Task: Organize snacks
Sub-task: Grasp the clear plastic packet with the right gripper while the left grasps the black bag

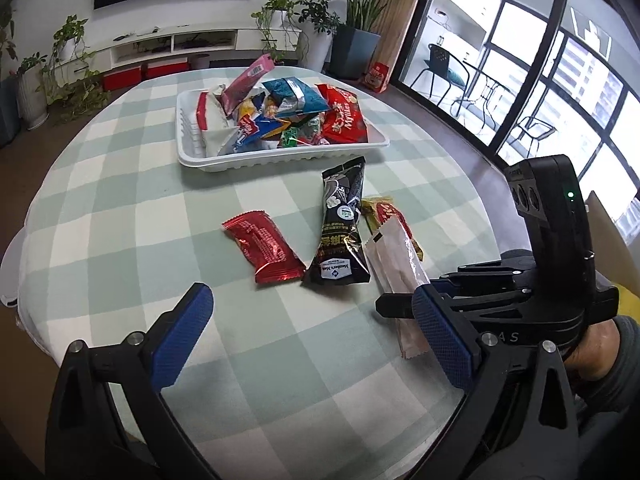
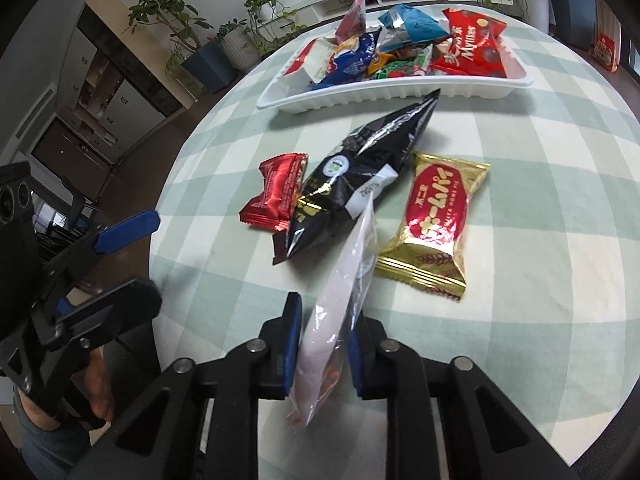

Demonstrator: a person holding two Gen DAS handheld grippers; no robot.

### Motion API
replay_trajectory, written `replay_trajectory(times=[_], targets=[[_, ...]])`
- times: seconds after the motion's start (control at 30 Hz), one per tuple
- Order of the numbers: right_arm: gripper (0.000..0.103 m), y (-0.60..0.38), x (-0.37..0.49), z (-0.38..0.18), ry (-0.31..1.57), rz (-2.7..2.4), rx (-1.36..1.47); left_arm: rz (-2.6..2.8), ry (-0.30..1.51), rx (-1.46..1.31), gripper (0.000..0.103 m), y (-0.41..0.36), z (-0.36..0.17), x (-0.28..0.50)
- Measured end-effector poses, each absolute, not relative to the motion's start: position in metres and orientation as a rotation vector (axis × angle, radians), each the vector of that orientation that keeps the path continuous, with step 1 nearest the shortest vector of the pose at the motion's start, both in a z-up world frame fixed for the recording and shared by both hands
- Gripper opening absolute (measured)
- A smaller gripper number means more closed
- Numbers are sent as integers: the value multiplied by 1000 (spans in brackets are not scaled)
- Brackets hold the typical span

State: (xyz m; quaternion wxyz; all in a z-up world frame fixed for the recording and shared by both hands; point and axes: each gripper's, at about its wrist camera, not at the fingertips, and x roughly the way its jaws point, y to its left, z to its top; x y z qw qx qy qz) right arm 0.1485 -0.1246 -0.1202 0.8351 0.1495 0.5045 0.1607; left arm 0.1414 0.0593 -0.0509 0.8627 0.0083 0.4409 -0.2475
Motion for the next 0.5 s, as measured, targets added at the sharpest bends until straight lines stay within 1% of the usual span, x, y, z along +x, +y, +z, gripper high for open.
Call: replay_trajectory(times=[0.07, 0.13, 0.17, 0.23, 0.5], targets=[[19, -130, 143, -120, 1065, 344, 328, -534, 942, 65, 98, 47, -52, 149], [18, -136, 137, -119, 1062, 345, 341, -547, 959, 106, 86, 34, -52, 160], [18, -139, 134, -118, 1059, 344, 345, -551, 967, 123, 83, 28, -52, 166], [17, -148, 126, -118, 1055, 342, 357, -559, 978, 156, 69, 15, -53, 178], [17, -172, 109, -116, 1045, 329, 390, -551, 1073, 332, 69, -29, -73, 223]])
